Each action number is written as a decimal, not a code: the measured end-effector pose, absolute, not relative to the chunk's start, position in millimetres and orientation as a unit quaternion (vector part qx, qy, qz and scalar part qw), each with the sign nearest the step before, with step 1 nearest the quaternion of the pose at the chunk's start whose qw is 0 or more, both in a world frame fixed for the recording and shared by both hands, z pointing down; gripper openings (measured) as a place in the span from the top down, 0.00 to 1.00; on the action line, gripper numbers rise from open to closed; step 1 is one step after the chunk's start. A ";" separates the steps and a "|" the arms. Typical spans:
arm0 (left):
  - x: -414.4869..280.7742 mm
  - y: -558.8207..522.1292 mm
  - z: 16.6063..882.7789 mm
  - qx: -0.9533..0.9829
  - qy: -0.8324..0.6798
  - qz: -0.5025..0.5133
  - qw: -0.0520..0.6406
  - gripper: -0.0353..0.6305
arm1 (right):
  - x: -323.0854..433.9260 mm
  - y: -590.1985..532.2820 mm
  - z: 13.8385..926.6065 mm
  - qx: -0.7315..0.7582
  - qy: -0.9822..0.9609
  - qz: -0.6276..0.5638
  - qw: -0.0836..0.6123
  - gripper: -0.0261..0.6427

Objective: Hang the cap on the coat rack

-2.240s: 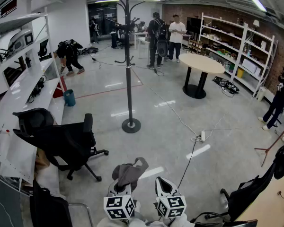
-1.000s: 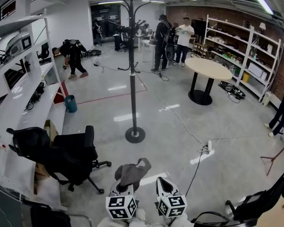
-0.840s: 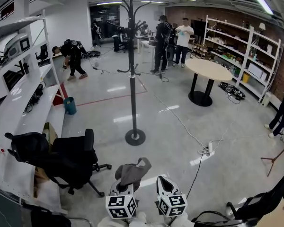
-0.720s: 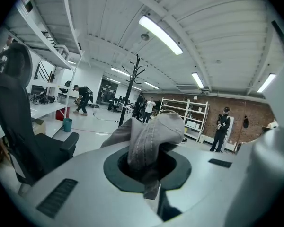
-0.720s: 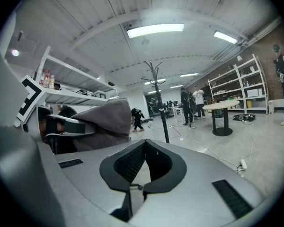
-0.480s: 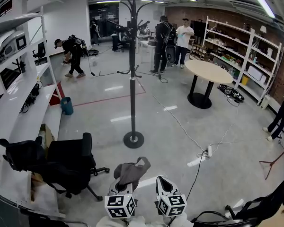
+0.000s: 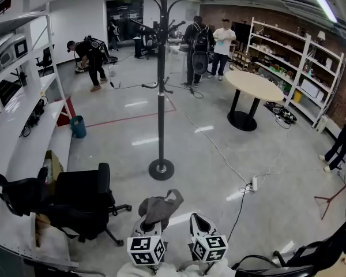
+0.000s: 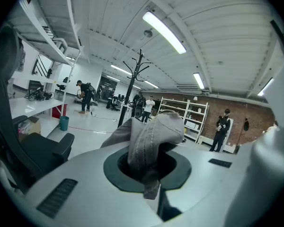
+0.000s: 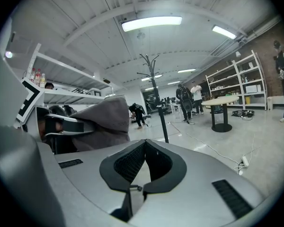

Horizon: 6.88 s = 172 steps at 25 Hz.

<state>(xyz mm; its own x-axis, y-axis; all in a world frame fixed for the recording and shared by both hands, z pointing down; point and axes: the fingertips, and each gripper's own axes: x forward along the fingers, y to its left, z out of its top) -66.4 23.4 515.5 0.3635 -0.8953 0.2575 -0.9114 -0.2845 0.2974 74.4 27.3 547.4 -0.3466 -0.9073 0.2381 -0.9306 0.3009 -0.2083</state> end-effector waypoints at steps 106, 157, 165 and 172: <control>-44.2 -358.2 527.2 0.786 -0.583 0.023 0.205 0.93 | 94.8 -364.0 576.7 0.542 -0.817 0.183 0.070 0.94; -41.7 -537.4 499.3 0.747 -0.646 0.010 0.158 0.93 | 126.7 -461.7 592.9 0.532 -0.814 0.211 0.105 0.94; -33.4 -552.5 526.2 0.746 -0.644 0.050 0.160 0.93 | 137.0 -457.9 602.1 0.539 -0.806 0.221 0.108 0.94; -30.9 -563.2 545.1 0.737 -0.651 0.066 0.170 0.93 | 145.8 -454.9 603.9 0.545 -0.799 0.228 0.110 0.94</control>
<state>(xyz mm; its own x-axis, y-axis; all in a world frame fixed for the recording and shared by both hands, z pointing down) -30.9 -563.2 545.1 0.1445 -0.9368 0.3185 -0.9816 -0.0951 0.1656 145.8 -454.9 603.9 -0.3813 -0.8213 0.4243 -0.9215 0.3010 -0.2454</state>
